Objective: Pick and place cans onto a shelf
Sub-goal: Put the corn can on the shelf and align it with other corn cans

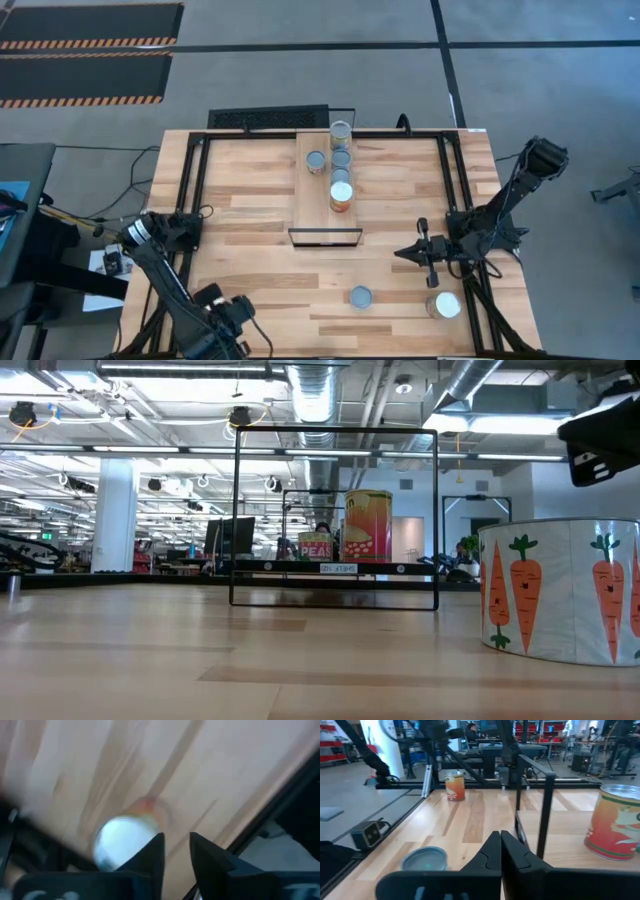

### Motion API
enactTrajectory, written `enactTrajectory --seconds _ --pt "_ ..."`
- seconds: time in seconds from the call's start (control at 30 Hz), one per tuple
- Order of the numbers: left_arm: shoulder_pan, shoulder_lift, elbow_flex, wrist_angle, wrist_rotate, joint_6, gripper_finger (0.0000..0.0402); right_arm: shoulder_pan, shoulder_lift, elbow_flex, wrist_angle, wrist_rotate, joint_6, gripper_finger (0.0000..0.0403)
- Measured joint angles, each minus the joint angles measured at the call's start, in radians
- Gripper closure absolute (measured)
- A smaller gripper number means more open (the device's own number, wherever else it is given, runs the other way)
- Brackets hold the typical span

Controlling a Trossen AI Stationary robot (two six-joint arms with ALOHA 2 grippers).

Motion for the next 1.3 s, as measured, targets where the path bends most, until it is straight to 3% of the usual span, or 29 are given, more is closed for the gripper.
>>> enactTrajectory --seconds 0.23,0.53,0.7,0.8,1.0,1.3 --pt "-0.012 -0.001 -0.008 -0.021 0.003 -0.098 0.0264 0.075 0.004 0.001 -0.009 0.072 0.043 0.0394" --pt "-0.012 -0.001 -0.155 0.028 0.033 -0.086 0.0262 0.143 0.084 0.001 0.012 0.201 0.102 0.0394" --pt "-0.011 -0.001 -0.188 0.062 0.041 -0.073 0.0265 0.146 0.106 0.001 0.061 0.204 0.066 0.0394" --pt "-0.011 -0.002 -0.194 0.068 0.042 -0.04 0.0289 0.146 0.104 0.001 0.071 0.204 0.056 0.0394" --pt "0.004 -0.014 -0.176 0.045 0.019 0.082 0.039 0.146 0.104 0.006 0.078 0.204 0.048 0.0394" --pt "0.12 -0.176 -0.185 -0.036 -0.191 0.182 0.0401 0.153 0.104 0.047 0.069 0.201 0.014 0.0394"
